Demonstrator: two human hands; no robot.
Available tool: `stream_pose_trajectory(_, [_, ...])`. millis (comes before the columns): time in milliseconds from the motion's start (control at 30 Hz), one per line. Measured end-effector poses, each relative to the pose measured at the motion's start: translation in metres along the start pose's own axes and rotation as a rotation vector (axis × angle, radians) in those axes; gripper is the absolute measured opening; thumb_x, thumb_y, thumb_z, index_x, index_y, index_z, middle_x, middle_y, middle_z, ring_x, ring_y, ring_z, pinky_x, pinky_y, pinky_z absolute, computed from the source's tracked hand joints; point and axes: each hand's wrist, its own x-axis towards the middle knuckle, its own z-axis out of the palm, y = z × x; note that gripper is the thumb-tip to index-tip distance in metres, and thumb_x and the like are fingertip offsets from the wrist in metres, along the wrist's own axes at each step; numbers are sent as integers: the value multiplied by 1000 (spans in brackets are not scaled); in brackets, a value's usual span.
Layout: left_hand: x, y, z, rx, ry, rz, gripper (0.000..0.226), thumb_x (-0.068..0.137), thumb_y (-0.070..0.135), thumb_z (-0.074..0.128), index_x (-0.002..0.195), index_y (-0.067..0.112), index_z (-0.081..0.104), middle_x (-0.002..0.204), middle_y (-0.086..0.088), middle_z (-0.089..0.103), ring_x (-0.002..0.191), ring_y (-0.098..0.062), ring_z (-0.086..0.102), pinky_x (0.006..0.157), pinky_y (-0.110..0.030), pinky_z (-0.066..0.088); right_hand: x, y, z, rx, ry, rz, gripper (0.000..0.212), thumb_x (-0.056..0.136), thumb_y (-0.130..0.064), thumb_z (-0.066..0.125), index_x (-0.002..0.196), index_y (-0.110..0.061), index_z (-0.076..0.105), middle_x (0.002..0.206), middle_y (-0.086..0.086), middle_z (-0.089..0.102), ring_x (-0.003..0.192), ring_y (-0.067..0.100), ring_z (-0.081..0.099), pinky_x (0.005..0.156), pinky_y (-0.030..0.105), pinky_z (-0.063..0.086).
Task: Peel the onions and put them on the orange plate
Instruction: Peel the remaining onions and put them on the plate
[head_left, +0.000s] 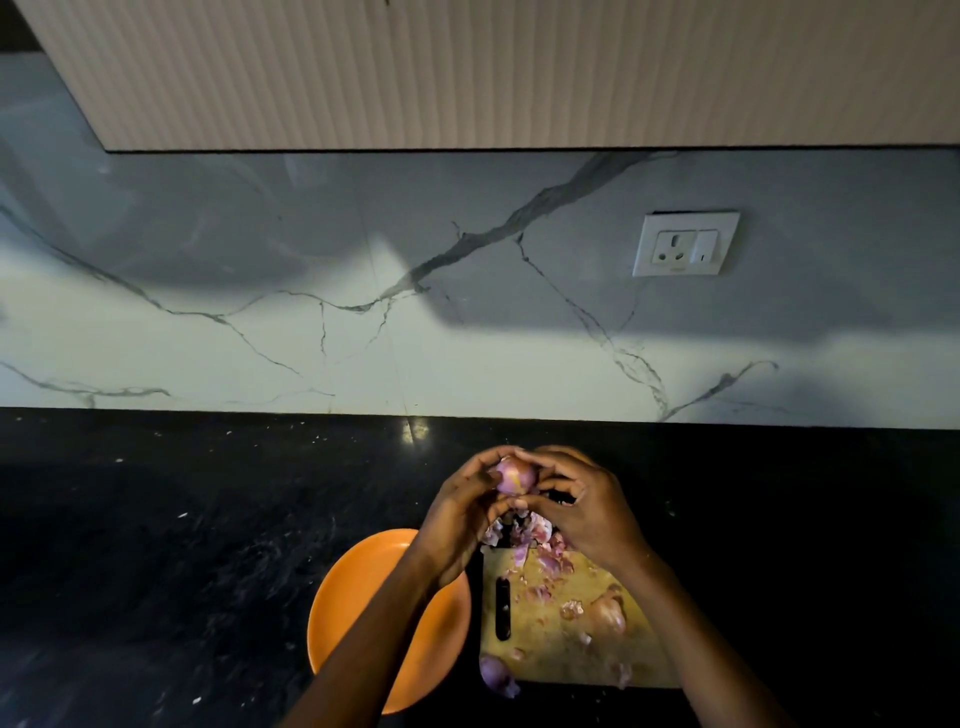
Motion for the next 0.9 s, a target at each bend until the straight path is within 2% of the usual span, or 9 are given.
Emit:
stream_pose_trajectory(100, [0, -2, -3, -19, -22, -5, 36, 101, 7, 46, 135, -3, 52, 129, -24, 60, 116, -33, 61, 95, -36, 56, -1, -2, 0, 20, -7, -5, 54, 76, -15, 86, 125, -31, 69, 124, -11, 62, 109, 18, 68, 93, 34, 58])
stream_pose_trajectory(333, [-1, -5, -4, -9, 6, 3, 39, 96, 13, 57, 132, -1, 54, 128, -22, 60, 116, -33, 60, 97, -38, 53, -3, -4, 0, 8, -23, -33, 57, 76, -7, 85, 123, -33, 68, 123, -12, 63, 109, 13, 68, 93, 28, 57])
stream_pose_trajectory(533, [-2, -5, 2, 31, 33, 4, 33, 100, 17, 55, 128, 2, 59, 125, -22, 64, 114, -31, 62, 91, -34, 57, -3, -1, 0, 71, -10, 16, 55, 75, -10, 87, 123, -32, 70, 121, -13, 64, 109, 17, 68, 93, 33, 58])
stream_pose_trajectory(600, [-2, -3, 4, 19, 26, -3, 40, 96, 20, 52, 130, 0, 58, 124, -20, 65, 112, -29, 64, 89, -33, 57, -3, -1, 0, 98, 8, 36, 55, 74, -10, 87, 121, -34, 71, 121, -13, 65, 110, 16, 68, 93, 33, 58])
stream_pose_trajectory(667, [-2, -1, 4, 12, 13, -14, 44, 93, 18, 51, 132, -1, 56, 126, -20, 65, 113, -29, 64, 90, -33, 57, -3, -1, -1, 100, 8, 38, 55, 75, -9, 87, 120, -34, 70, 122, -11, 65, 110, 14, 68, 94, 32, 58])
stream_pose_trajectory(767, [-1, -3, 0, 12, 6, -6, 33, 99, 10, 52, 129, 1, 58, 127, -22, 63, 115, -31, 62, 92, -35, 57, -4, -4, -1, 61, -7, 15, 54, 76, -9, 86, 121, -32, 69, 123, -13, 64, 110, 13, 68, 94, 30, 58])
stream_pose_trajectory(900, [0, -7, -4, 80, 36, 4, 30, 102, 6, 48, 129, -2, 55, 127, -27, 60, 114, -33, 62, 99, -44, 51, -4, -6, 1, 0, -26, -33, 57, 77, -8, 85, 122, -36, 67, 123, -19, 62, 111, 12, 67, 94, 27, 57])
